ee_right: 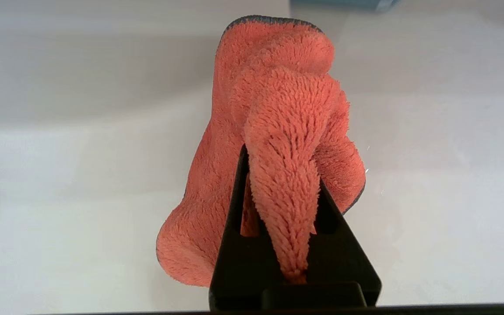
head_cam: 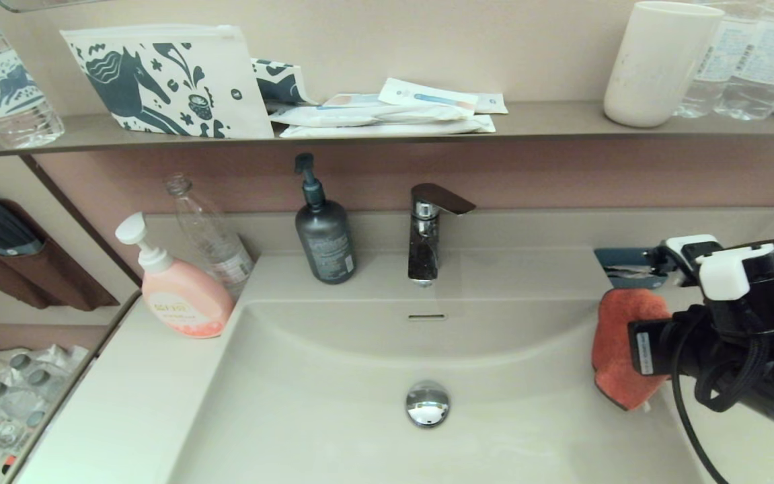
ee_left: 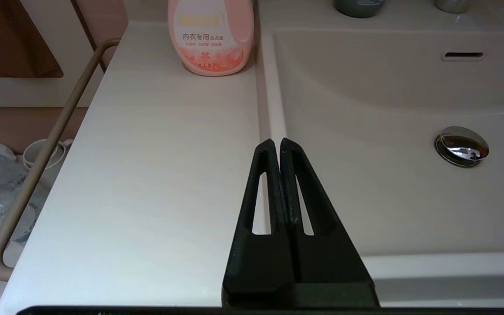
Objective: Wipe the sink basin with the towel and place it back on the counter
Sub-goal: Wipe the sink
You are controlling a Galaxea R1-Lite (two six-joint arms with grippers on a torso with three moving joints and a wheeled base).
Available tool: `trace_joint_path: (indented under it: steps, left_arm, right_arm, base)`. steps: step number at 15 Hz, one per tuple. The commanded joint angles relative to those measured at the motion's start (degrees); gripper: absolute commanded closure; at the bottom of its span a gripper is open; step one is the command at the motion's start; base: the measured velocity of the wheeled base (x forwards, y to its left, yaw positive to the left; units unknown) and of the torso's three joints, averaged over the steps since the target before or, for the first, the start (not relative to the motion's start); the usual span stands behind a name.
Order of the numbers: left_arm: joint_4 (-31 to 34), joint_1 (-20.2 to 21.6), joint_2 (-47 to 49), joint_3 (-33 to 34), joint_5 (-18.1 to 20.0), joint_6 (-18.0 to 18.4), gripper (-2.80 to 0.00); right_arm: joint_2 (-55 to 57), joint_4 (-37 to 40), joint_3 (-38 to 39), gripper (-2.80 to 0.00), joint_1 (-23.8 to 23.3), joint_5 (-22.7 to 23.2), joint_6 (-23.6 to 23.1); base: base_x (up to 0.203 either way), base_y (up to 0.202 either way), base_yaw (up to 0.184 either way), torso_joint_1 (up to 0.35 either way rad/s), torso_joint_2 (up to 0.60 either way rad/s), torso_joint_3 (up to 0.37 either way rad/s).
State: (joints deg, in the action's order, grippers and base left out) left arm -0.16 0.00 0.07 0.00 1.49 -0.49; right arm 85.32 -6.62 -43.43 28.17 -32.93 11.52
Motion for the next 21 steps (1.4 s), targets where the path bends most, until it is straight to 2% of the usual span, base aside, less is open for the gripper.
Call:
trace_joint_path:
  steps: [1, 4, 7, 9, 11, 14, 16, 18, 19, 21]
  left_arm:
    - [0.0, 0.0, 0.0, 0.0, 0.0, 0.0, 0.0]
    - [0.0, 0.0, 0.0, 0.0, 0.0, 0.0, 0.0]
    - [0.0, 0.0, 0.0, 0.0, 0.0, 0.0, 0.0]
    - [0.0, 0.0, 0.0, 0.0, 0.0, 0.0, 0.0]
    - [0.0, 0.0, 0.0, 0.0, 0.0, 0.0, 0.0]
    - [0.0, 0.0, 0.0, 0.0, 0.1, 0.0, 0.0]
    - [0.0, 0.0, 0.0, 0.0, 0.0, 0.0, 0.0]
    - [0.0, 0.0, 0.0, 0.0, 0.0, 0.0, 0.0]
    - [0.0, 0.0, 0.0, 0.0, 0.0, 0.0, 0.0]
    - [0.0, 0.0, 0.0, 0.0, 0.0, 0.0, 0.0]
  right_arm:
    - [-5.3, -0.4, -1.1, 0.0, -0.2, 0.1, 0.2]
    - [-5.8, -0.9, -3.3, 0.0, -0.7, 0.1, 1.2]
    - [-5.8, -0.9, -7.2, 0.0, -0.6, 1.0, 4.7]
    - [-5.2, -1.4, -8.9, 0.0, -0.3, 3.9, 9.2]
    - [-2.5, -6.1, -9.2, 0.0, 0.2, 4.5, 11.1]
    - [2.8, -15.2, -8.6, 0.0, 0.9, 4.5, 11.5]
    - [2.6, -13.4, -8.1, 0.0, 1.3, 4.6, 11.4]
    - [-0.4, -6.9, -7.8, 0.0, 0.6, 4.6, 11.1]
    - [-2.4, -2.9, -7.7, 0.0, -0.6, 4.8, 10.7]
    - [-5.0, 0.9, -7.7, 0.0, -6.9, 6.5, 8.2]
  base:
    - [0.0, 0.0, 0.0, 0.0, 0.0, 0.0]
    - [0.0, 0.0, 0.0, 0.0, 0.0, 0.0]
    - [0.0, 0.0, 0.0, 0.0, 0.0, 0.0]
    - [0.0, 0.0, 0.0, 0.0, 0.0, 0.0]
    - [0.0, 0.0, 0.0, 0.0, 0.0, 0.0]
    - [0.0, 0.0, 0.0, 0.0, 0.0, 0.0]
    - [0.0, 0.0, 0.0, 0.0, 0.0, 0.0]
    - [0.0, 0.0, 0.0, 0.0, 0.0, 0.0]
    - [0.0, 0.0, 0.0, 0.0, 0.0, 0.0]
    - [0.0, 0.0, 0.0, 0.0, 0.0, 0.0]
